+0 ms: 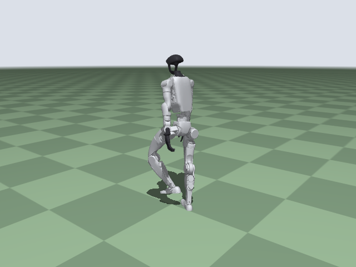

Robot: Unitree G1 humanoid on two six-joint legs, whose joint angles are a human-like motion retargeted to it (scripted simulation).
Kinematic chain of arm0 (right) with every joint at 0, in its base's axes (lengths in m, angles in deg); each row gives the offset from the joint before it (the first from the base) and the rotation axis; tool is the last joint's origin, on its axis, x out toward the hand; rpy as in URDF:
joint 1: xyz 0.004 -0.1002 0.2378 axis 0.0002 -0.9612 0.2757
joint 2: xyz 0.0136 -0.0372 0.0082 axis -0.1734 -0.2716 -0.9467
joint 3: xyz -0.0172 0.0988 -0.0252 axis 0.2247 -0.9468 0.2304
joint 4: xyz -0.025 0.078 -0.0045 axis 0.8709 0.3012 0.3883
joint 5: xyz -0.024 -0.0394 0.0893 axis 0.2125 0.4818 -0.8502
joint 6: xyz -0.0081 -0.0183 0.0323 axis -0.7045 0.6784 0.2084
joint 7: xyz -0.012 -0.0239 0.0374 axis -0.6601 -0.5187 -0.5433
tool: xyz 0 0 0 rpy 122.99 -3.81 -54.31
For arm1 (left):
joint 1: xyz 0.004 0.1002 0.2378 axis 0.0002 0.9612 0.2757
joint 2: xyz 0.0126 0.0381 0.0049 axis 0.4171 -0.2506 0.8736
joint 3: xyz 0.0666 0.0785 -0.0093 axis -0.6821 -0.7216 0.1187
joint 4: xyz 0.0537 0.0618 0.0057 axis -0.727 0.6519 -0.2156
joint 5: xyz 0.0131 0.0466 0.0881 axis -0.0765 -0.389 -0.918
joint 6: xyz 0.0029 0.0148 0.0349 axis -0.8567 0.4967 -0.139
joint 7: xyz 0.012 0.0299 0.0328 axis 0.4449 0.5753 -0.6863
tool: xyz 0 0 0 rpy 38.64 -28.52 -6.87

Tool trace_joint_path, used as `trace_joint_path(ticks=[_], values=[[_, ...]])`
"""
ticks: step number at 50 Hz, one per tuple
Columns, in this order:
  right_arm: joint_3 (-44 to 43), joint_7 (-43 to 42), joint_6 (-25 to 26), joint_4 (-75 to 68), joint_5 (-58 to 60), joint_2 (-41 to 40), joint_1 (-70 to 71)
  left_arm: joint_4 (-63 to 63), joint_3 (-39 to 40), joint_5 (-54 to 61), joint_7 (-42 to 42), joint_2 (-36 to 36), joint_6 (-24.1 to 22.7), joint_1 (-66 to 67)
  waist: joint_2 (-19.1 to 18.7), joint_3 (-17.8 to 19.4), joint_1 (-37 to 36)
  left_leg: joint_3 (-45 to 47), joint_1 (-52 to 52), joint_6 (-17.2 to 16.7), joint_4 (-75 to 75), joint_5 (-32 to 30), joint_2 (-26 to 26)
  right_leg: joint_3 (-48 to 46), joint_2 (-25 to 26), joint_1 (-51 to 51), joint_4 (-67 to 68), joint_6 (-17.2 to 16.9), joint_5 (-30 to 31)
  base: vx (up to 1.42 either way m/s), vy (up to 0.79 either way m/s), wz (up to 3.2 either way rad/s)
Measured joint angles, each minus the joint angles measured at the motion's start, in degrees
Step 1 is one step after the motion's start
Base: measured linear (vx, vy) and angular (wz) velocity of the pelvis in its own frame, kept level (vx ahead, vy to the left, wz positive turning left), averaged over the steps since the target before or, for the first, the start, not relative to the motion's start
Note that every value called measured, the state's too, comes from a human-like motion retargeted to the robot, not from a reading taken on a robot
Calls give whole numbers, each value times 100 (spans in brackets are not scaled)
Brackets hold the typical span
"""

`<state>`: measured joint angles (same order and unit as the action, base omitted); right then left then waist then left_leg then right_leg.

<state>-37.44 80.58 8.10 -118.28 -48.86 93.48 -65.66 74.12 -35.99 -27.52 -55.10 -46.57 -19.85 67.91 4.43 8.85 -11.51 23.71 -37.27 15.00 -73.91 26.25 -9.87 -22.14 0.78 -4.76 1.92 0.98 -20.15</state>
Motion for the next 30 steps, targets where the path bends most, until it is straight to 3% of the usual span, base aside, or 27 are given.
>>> trace_joint_path(ticks=[5,8,10,15,18,20,23,25,30], values=[[230,45,-87,257,-36,-61,143,56,-2,-178,754,-119,199,-15,42,-192,75,-599,-578,-195,1933,-322,1413,-288,-317,-137,-167,-383,87,41,29,45],[336,185,-96,238,118,-130,168,-43,-16,-324,795,-52,243,-83,131,-273,-22,-272,-210,0,1354,837,623,-176,-83,-267,-9,-273,77,60,-43,-34],[346,231,-86,192,319,-148,125,-141,0,-394,758,-60,267,-145,89,-319,-52,-415,-4,0,1423,1225,650,-95,-78,-269,195,-468,390,44,4,-36],[376,-24,0,-85,447,-91,-227,-401,-174,-111,763,-55,352,-346,33,-431,-84,-450,957,0,2591,1370,812,111,-259,32,1252,-786,2133,51,27,-23],[331,-165,45,-243,441,6,-469,-606,-338,60,871,12,299,-525,-273,-544,89,-614,1655,0,3718,1210,887,-87,-391,537,2621,-946,2984,42,32,6],[261,-288,81,-340,394,79,-562,-692,-480,153,802,95,276,-736,-446,-537,328,-769,2012,0,4373,974,1013,-126,-490,974,3675,-913,2787,30,21,53],[236,-486,227,-505,157,165,-663,-738,-703,194,535,259,297,-1110,-639,-431,797,-1017,2398,0,5016,609,1164,-9,-446,1618,4822,-997,1639,20,12,78],[171,-640,316,-620,75,209,-753,-824,-855,164,475,358,324,-1298,-722,-416,1016,-1135,2578,0,5292,484,1195,-42,-392,1965,5148,-844,1024,21,3,50],[-69,-646,350,-868,18,231,-1040,-1187,-967,170,614,538,116,-1620,-689,-408,1137,-1212,2965,0,5645,493,1233,-379,-332,2201,4115,-136,107,35,-11,-1]])
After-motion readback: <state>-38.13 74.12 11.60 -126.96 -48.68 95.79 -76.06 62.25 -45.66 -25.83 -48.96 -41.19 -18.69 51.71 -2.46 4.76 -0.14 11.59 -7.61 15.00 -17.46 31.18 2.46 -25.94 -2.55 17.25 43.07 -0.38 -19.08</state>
